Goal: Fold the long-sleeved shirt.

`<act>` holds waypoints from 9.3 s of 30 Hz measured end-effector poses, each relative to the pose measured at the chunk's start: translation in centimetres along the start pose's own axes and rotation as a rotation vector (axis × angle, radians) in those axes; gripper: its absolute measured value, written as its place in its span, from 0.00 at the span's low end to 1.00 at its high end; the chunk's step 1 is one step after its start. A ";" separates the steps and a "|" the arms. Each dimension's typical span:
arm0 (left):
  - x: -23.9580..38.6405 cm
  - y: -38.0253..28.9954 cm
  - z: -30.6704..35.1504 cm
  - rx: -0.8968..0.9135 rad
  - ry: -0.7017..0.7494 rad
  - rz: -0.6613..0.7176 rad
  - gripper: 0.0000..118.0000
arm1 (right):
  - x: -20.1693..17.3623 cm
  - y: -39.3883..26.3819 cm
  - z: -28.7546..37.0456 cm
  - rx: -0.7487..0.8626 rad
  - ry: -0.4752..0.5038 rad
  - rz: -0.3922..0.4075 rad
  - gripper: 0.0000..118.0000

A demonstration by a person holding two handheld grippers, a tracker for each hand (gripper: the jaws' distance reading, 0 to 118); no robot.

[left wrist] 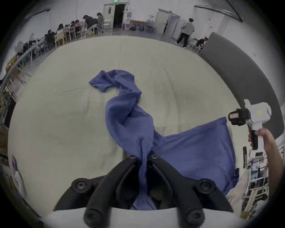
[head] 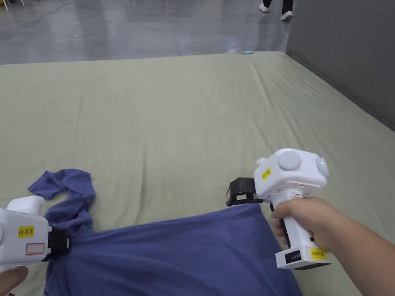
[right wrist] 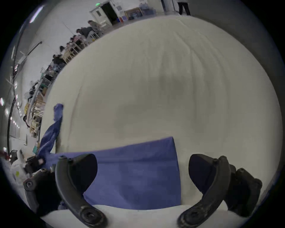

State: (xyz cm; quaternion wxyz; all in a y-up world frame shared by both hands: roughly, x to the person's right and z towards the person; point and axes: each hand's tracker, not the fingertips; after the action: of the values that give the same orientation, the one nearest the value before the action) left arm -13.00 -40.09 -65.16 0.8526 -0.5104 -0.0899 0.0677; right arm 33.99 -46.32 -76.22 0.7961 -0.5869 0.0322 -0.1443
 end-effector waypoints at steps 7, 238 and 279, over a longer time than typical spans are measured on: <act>-0.5 0.1 -0.7 -0.026 0.011 0.000 0.00 | -3.6 -1.3 -2.3 -0.024 -0.273 0.148 0.61; -2.3 -4.7 -1.6 0.135 0.017 0.152 0.97 | -3.3 -28.7 13.1 0.296 0.235 0.224 0.00; -1.0 5.3 -6.2 -0.053 0.133 0.012 0.05 | -2.9 3.2 -2.4 -0.066 -0.277 0.048 0.34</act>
State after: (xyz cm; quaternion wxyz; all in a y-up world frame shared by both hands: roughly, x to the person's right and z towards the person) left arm -12.73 -43.06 -72.82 0.8425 -0.5366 -0.0318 0.0363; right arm 31.33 -46.88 -80.29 0.7763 -0.6262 -0.0590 -0.0417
